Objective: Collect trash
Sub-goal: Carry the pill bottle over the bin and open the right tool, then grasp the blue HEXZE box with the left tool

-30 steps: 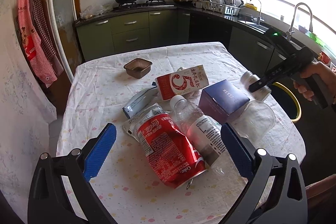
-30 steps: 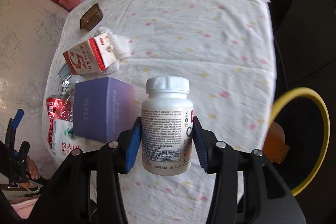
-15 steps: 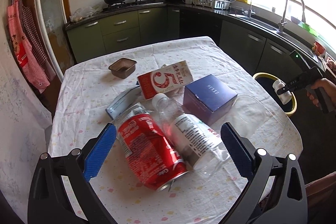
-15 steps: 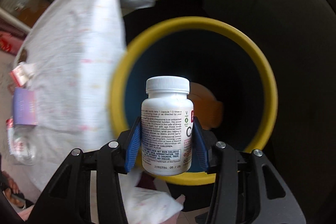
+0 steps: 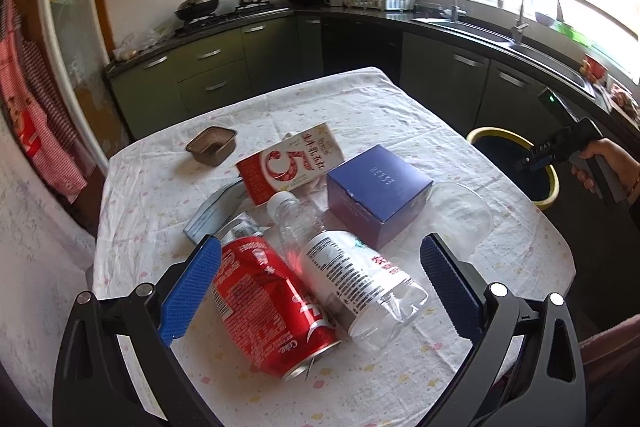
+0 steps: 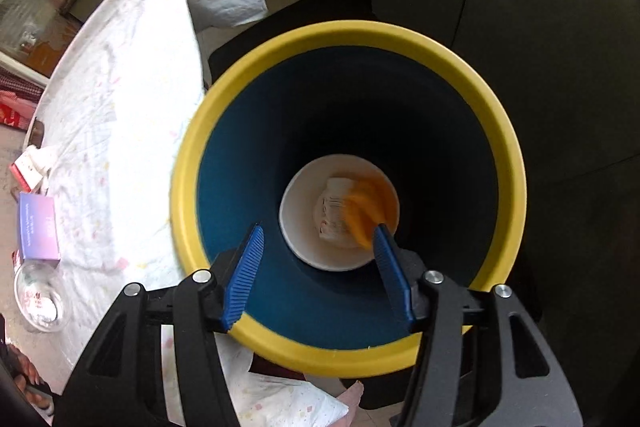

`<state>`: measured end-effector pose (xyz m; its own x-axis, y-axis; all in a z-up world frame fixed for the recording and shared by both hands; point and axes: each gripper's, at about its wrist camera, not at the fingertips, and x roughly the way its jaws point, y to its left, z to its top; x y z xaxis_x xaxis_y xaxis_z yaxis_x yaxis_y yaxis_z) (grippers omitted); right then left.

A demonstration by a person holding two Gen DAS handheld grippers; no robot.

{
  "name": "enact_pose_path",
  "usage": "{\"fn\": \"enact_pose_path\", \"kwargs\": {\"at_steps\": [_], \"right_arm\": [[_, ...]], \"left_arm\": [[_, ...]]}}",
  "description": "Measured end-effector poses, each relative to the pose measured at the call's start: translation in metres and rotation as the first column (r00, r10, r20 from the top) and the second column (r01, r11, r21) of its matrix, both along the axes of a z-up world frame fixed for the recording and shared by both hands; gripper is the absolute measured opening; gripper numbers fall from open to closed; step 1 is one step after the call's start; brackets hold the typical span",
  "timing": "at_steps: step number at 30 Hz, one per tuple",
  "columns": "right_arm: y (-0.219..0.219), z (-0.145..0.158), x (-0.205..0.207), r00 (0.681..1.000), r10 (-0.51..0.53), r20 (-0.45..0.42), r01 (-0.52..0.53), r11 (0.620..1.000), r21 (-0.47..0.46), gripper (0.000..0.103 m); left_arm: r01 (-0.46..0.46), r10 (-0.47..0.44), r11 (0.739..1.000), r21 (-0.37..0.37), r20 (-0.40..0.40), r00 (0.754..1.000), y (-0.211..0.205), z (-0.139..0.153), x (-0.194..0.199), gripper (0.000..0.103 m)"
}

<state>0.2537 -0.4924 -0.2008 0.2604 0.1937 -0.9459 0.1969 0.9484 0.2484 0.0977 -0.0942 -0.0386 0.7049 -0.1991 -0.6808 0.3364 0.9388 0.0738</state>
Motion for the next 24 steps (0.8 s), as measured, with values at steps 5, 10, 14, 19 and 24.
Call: {"fn": "enact_pose_path", "kwargs": {"at_steps": [5, 10, 14, 19, 24], "right_arm": [[0.009, 0.012, -0.011, 0.999, 0.022, 0.029, -0.022, 1.000, 0.013, 0.054], [0.018, 0.018, -0.017, 0.998, 0.046, 0.039, -0.047, 0.999, 0.018, 0.054], [0.024, 0.021, -0.016, 0.997, 0.060, 0.046, -0.061, 0.998, 0.024, 0.054], [0.029, 0.030, -0.029, 0.995, 0.076, 0.058, -0.078, 0.996, 0.037, 0.054], [0.033, 0.037, -0.039, 0.994, 0.089, 0.062, -0.092, 0.995, 0.047, 0.055]], "left_arm": [[0.082, -0.082, 0.996, 0.025, -0.003, 0.997, -0.005, 0.002, 0.011, 0.098], [0.246, -0.246, 0.969, 0.031, -0.014, 0.969, -0.011, 0.004, 0.023, 0.098], [0.464, -0.464, 0.883, 0.068, -0.029, 0.886, -0.025, 0.004, 0.038, 0.098], [0.582, -0.574, 0.813, 0.017, -0.141, 0.806, -0.034, -0.002, 0.080, 0.090], [0.633, -0.616, 0.774, 0.023, -0.209, 0.760, -0.043, -0.018, 0.110, 0.087]]}}
